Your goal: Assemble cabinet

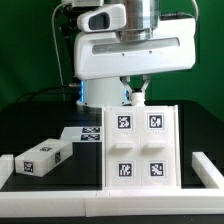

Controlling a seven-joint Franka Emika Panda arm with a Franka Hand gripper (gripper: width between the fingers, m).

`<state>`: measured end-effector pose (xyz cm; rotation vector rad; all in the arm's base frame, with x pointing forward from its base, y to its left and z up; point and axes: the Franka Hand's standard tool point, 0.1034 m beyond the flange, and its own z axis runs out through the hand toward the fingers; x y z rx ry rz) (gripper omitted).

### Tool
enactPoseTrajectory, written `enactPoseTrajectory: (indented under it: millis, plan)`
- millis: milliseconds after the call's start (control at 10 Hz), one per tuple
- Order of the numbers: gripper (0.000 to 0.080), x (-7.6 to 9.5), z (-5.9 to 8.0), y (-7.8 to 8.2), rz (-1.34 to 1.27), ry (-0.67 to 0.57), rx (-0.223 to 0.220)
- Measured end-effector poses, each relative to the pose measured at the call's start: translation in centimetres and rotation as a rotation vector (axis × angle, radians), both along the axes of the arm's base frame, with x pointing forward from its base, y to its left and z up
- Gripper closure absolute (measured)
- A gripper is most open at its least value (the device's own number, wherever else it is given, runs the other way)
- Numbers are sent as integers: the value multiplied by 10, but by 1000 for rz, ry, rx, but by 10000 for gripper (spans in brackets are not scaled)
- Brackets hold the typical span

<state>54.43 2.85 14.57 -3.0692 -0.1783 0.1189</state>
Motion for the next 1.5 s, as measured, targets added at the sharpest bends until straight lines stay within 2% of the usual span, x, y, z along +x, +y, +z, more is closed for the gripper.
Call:
enactPoseTrajectory:
  millis: [200,600,900,1000,1100,1200,1300,1400,1500]
  plan:
    - [797,5,4,1,2,2,1]
    - [797,3,-1,5,9,9,1]
    - [389,2,-2,6,10,11,1]
    - [389,-7,-8,10,-50,31,-9]
    - [206,-21,-13,11,-62,53,-16]
    - [80,-40,-18,5,-68,78,-24]
    - [80,-54,-25,-4,-66,85,-28]
    - [14,-70,-33,-17,-62,78,-31]
    - [4,-89,-40,-36,-54,77,-34]
